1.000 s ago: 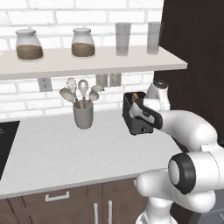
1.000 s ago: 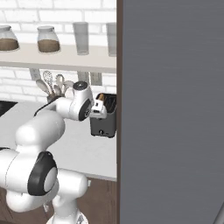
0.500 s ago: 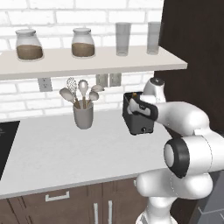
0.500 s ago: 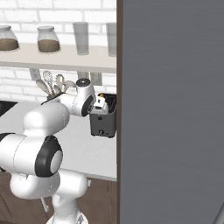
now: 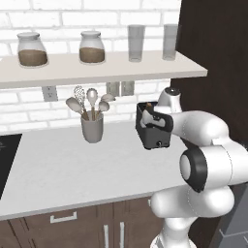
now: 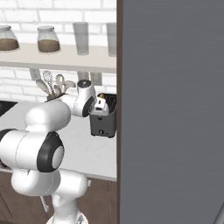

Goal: Start the toaster. Once the lever pops up, take the bread to the plate on the dining counter.

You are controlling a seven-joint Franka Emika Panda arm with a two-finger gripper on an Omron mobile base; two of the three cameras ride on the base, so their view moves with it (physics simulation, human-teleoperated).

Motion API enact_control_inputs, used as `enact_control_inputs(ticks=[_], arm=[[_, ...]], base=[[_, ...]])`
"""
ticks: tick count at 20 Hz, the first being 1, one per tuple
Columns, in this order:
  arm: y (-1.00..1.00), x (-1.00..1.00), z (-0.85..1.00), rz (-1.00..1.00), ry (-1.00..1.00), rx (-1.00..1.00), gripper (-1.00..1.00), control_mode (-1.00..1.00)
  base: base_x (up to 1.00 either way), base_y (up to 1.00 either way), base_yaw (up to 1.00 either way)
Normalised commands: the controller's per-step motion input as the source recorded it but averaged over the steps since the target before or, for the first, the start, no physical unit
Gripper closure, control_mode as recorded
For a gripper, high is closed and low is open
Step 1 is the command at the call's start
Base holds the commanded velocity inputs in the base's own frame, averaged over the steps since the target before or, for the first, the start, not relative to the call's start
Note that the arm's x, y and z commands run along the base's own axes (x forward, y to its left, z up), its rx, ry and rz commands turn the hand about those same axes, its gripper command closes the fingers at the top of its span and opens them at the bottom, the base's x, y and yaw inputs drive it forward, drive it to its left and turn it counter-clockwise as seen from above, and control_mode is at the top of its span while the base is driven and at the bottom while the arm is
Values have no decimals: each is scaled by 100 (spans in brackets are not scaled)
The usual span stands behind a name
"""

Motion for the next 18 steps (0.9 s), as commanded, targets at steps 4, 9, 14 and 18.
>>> enact_control_inputs(ticks=[4,9,14,18], arm=[[0,0,-17,0,0,0,-100,-100],[0,0,-11,0,0,0,-100,-100],[0,0,-15,0,0,0,-100,-100],[0,0,-19,0,1,0,-100,-100]], base=[[0,0,0],[0,0,0],[0,0,0],[0,0,0]])
